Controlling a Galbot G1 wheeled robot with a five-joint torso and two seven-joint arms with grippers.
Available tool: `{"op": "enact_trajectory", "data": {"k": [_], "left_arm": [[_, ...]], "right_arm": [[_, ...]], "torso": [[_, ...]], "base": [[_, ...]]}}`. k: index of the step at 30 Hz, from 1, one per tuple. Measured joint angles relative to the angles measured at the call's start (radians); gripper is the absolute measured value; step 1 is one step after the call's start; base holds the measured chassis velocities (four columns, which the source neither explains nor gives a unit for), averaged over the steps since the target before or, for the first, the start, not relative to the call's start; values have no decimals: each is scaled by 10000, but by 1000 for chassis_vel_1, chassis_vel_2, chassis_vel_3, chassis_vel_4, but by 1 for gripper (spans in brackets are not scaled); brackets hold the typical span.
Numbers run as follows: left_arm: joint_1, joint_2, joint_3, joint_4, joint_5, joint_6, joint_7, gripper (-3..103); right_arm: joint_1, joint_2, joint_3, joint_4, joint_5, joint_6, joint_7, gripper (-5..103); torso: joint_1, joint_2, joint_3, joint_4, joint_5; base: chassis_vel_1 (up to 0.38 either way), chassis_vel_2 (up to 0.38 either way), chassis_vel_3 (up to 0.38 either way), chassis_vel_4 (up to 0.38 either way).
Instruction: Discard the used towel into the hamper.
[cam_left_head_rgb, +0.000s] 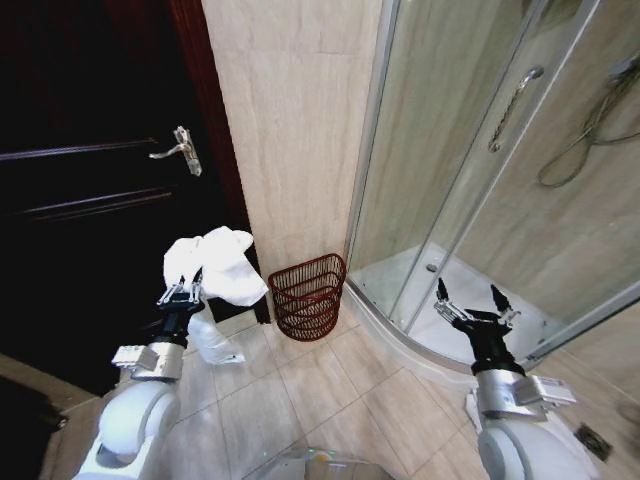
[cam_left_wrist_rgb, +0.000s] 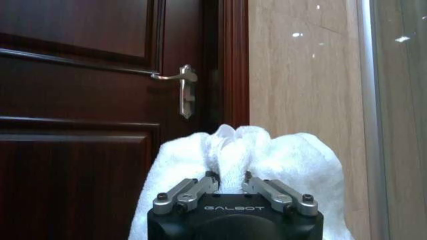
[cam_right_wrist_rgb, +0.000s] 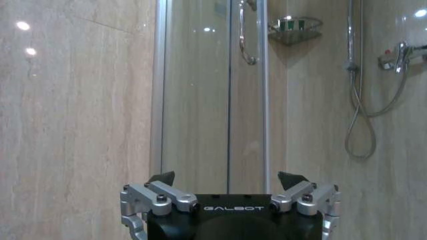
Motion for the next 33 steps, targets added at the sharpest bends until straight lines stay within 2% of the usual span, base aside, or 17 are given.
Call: {"op": "enact_trajectory", "data": {"k": [10, 33], "left_arm": [[-4, -76, -38, -170, 94, 171, -28, 13], [12, -67, 54, 68, 137, 111, -9, 13]], "right_arm": [[154, -133, 65, -74, 244, -15, 289, 100], [100, -73, -16, -147, 140, 25, 414, 100]], "torso": [[-181, -458, -275, 0, 0], [-525, -1345, -818, 0, 0]], "base": [[0, 0, 0, 0], [0, 0, 0, 0]]}}
